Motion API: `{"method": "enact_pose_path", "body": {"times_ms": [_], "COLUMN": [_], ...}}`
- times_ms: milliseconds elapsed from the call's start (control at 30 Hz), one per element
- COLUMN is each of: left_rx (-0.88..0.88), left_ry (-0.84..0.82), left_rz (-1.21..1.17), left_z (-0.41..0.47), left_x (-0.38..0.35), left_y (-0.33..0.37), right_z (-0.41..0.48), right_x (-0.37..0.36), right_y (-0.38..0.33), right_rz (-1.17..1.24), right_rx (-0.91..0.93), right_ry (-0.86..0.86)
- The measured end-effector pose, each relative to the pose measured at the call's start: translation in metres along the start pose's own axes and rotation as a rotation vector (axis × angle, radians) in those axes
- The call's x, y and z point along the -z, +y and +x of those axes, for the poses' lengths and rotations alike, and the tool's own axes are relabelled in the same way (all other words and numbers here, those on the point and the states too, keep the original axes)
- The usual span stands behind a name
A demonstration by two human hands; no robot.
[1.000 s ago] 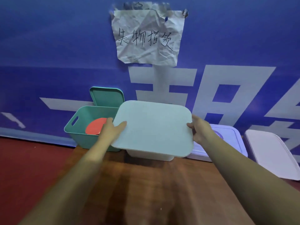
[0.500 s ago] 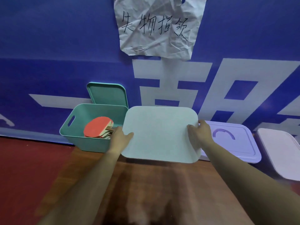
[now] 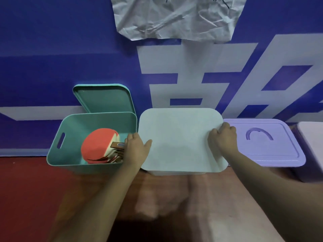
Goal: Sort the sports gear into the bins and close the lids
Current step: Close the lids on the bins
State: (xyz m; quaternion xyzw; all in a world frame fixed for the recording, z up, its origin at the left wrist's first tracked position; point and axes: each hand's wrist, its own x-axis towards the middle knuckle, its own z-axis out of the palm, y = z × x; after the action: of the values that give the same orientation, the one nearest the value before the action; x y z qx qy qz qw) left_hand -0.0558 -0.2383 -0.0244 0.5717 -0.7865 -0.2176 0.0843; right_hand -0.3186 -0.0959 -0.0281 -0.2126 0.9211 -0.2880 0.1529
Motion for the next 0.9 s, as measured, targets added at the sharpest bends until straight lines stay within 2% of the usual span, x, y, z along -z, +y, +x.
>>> {"method": "enact_pose_path", "body": {"times_ms": [400, 600, 767, 900], "left_rx": [-0.007, -0.022, 0.034, 0.033], "left_ry": [-0.001, -0.018, -0.082, -0.05], "left_rz": [0.215, 0.231, 0.26, 0.283], "left_z": [0.009, 0.022, 0.015, 0.017], "left_x": [0.005, -0.002, -0.007, -0.012], "left_y": [0.015, 0.02, 0.023, 0.026], "right_z": [0.01, 0.011, 0.018, 0.022], "right_x": [-0.001, -0.002, 0.0, -0.003], "right_y": [0.0, 0.011, 0.009, 0.004], "right_rz": [0.002, -0.007, -0.012, -0.012], "right_rx": [0.031, 0.086, 0.116, 0.129], "right_ry": [-0.067, -0.108, -0.141, -0.177]}}
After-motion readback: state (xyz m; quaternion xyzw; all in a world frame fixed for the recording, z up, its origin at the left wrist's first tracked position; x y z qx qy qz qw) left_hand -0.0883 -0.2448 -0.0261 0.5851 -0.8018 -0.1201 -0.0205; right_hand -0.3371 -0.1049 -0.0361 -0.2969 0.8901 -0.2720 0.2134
